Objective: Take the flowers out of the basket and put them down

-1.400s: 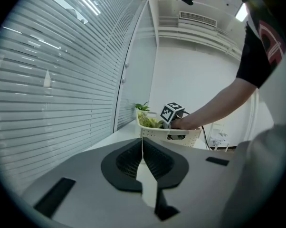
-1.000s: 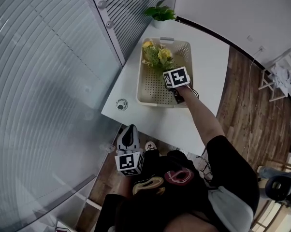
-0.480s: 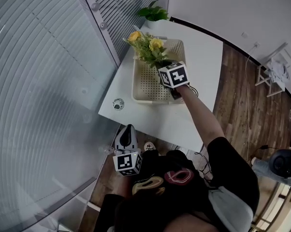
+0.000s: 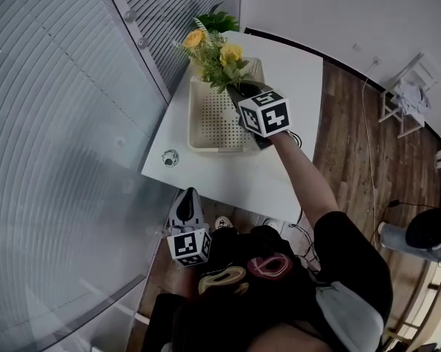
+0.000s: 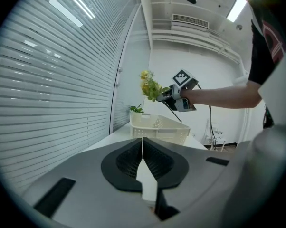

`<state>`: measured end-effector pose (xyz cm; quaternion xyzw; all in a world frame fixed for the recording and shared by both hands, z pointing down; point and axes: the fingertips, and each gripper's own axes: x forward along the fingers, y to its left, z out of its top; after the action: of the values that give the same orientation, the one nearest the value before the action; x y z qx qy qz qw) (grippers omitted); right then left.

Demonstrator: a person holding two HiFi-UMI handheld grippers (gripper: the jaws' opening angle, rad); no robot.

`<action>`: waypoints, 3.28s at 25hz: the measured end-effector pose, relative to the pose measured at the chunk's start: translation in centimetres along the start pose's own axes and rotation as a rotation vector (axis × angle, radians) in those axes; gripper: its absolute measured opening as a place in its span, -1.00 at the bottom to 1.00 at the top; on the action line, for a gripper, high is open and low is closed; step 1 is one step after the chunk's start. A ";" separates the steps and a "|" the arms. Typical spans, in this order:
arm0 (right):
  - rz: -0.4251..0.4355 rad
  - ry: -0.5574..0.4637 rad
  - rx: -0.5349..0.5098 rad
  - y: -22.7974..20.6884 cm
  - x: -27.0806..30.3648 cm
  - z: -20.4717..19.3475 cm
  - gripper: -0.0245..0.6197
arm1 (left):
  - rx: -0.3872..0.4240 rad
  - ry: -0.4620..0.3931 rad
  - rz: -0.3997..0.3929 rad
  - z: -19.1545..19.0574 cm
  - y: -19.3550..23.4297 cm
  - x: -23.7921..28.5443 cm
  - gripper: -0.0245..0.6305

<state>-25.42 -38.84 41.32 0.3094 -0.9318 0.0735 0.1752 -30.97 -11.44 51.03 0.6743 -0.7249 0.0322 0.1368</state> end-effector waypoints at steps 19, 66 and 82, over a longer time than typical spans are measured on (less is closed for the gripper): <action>-0.171 -0.104 0.023 -3.6 -12.8 -0.3 -0.78 | 0.027 -0.040 -0.165 0.8 -5.1 1.9 -0.87; -0.417 0.229 0.353 -12.4 -18.6 -22.4 -0.78 | 0.016 0.011 -0.135 -1.8 -14.2 2.5 -0.87; -0.470 0.399 0.413 -12.3 -15.8 -29.7 -0.78 | 0.003 0.025 -0.110 -1.9 -13.4 3.9 -0.87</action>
<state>2.14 -32.68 63.33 0.5236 -0.7483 0.2764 0.2993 -17.70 -15.97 51.99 0.7130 -0.6848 0.0342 0.1465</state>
